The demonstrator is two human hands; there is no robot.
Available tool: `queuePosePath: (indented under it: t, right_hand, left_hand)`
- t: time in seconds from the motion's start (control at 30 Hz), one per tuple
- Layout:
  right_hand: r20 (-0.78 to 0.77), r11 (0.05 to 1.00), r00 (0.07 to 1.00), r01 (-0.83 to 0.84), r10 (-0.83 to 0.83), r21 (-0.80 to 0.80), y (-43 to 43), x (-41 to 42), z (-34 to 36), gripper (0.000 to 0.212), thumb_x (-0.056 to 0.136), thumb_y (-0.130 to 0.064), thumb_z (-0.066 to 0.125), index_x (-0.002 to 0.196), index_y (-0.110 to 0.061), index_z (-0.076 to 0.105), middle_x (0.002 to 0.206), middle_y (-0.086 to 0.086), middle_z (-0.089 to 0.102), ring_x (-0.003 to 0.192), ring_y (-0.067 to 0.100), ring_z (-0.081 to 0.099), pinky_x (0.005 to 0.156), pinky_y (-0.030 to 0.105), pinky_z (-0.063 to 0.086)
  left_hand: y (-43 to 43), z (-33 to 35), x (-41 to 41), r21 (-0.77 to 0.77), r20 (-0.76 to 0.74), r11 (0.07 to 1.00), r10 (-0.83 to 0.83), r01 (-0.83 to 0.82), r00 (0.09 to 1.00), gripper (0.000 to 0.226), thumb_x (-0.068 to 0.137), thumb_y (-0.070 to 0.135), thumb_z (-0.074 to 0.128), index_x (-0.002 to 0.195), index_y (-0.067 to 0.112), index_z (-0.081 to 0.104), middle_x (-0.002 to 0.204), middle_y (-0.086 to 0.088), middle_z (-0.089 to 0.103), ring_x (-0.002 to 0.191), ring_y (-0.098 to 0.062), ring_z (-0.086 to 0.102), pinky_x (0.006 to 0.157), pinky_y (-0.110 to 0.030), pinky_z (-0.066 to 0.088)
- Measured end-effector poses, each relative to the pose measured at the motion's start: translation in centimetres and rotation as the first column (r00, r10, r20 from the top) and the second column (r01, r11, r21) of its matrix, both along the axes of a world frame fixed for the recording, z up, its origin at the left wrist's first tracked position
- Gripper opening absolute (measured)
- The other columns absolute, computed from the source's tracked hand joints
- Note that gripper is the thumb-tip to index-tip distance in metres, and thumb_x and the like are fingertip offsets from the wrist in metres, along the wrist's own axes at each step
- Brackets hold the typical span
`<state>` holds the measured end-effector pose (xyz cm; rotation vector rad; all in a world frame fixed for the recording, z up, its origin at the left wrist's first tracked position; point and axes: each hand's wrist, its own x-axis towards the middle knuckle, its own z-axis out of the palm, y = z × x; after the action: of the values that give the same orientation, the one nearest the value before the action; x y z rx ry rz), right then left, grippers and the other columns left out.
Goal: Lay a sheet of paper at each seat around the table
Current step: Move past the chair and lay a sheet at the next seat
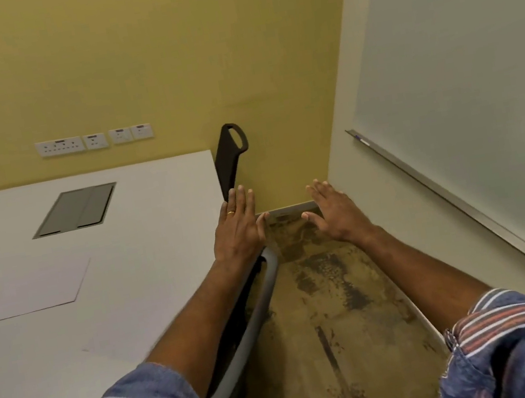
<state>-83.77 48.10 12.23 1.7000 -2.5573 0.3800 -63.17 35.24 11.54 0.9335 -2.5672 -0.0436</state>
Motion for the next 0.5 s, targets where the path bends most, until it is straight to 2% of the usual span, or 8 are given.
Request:
queuePosePath:
  t: [0.23,0.5]
  right_hand:
    - [0.029,0.999,0.999,0.046,-0.046,-0.018,2.7,-6.4,-0.6,0.072,0.1,-0.057,0.032,0.157,-0.018,0.013,0.166,0.005,0.007,0.152,0.024,0.005,0.121,0.049,0.017]
    - [0.035,0.993,0.993,0.111,-0.11,-0.04,2.9,-13.4,-0.7,0.071,0.101,-0.057,0.03,0.158,-0.018,0.011,0.166,0.004,0.003,0.153,0.022,0.002,0.122,0.048,0.011]
  left_hand:
    - [3.0,-0.3,-7.6,-0.011,0.035,0.999,-0.04,0.04,0.999,0.067,0.104,0.052,0.015,0.158,0.013,0.008,0.166,-0.009,0.004,0.154,-0.023,-0.003,0.125,-0.042,0.005]
    - [0.9,-0.9,-15.8,-0.049,0.053,0.996,-0.068,0.07,0.996,0.066,0.104,0.05,0.008,0.158,0.013,0.003,0.167,-0.008,0.002,0.153,-0.022,-0.005,0.125,-0.043,0.005]
